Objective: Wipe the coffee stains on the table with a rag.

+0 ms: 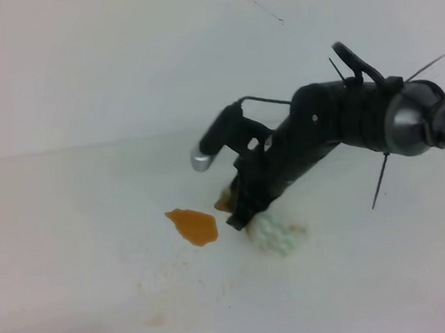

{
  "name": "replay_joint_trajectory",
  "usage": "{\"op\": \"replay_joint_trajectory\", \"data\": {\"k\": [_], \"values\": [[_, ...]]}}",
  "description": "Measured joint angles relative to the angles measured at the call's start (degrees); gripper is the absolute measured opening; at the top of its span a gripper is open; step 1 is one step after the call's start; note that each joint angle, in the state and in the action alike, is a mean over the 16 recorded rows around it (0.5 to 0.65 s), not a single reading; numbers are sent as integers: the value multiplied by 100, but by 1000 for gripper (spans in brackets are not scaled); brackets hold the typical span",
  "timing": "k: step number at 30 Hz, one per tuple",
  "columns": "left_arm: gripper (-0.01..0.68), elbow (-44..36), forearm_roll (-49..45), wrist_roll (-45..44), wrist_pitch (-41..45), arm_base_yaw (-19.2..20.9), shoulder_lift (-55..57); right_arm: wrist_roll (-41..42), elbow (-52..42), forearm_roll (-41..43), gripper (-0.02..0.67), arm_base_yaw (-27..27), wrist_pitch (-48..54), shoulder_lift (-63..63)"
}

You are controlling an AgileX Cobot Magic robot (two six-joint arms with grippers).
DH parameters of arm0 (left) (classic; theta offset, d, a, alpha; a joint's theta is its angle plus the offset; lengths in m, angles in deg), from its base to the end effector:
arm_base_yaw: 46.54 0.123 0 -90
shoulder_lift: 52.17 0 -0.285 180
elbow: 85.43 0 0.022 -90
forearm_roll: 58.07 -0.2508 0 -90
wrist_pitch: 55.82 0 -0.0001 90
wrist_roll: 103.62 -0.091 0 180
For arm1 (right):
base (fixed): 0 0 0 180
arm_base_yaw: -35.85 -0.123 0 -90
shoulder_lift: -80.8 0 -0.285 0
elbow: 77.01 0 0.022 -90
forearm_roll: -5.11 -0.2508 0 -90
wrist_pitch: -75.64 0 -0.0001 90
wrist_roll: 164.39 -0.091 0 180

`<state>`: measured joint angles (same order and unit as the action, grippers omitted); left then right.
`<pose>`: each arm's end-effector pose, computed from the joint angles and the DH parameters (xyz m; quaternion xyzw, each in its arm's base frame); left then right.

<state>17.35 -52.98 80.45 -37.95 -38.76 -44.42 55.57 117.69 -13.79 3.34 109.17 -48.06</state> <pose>0.0540 0.0049 0.1851 -0.1050 0.7743 -0.0168 0.6239 0.3845 0.2644 0.1879 -0.4744 0.8270 0.1071 0.2820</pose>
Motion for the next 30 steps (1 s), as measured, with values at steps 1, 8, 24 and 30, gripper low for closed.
{"op": "replay_joint_trajectory", "data": {"k": [1,8,24,30], "values": [[-3,0,0,0,0,0,0,-24,169,23,4,-50,46,-51],[-3,0,0,0,0,0,0,-194,1439,5,2,-236,531,-665],[-2,0,0,0,0,0,0,-448,2904,-135,0,-297,1405,-1864],[-2,0,0,0,0,0,0,-456,2914,-213,0,-368,1359,-1976]]}}
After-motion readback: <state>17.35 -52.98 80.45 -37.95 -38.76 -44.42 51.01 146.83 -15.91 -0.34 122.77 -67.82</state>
